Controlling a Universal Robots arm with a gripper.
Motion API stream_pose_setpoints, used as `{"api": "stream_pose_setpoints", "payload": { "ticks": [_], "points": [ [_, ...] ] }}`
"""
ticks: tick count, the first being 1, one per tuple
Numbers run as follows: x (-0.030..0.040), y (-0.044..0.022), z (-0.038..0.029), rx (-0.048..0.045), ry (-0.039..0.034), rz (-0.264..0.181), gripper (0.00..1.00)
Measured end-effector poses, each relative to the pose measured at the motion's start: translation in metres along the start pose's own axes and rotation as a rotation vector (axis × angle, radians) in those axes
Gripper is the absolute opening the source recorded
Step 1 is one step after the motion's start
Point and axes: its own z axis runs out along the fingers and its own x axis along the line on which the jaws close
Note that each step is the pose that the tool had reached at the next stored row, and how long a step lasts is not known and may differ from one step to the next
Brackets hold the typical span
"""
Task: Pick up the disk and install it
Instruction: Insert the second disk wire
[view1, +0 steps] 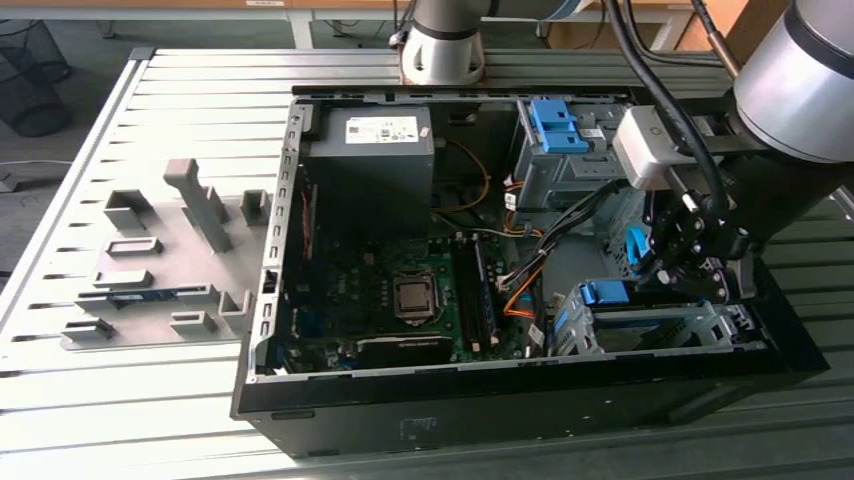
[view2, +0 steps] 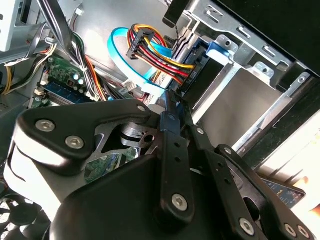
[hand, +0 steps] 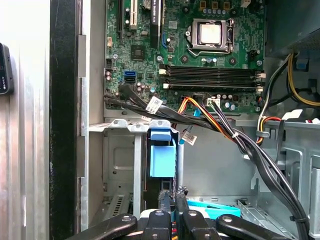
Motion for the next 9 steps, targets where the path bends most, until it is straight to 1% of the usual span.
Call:
{"api": "stream_pose_setpoints", "payload": {
  "ticks": [4,9],
  "points": [
    [0.0000,0.0000,0.0008,0.0000,-0.0033,0.000,0.16],
    [0.0001,-0.0004,0.0012,0.0000,-0.0049,0.000,0.16]
  ]
}}
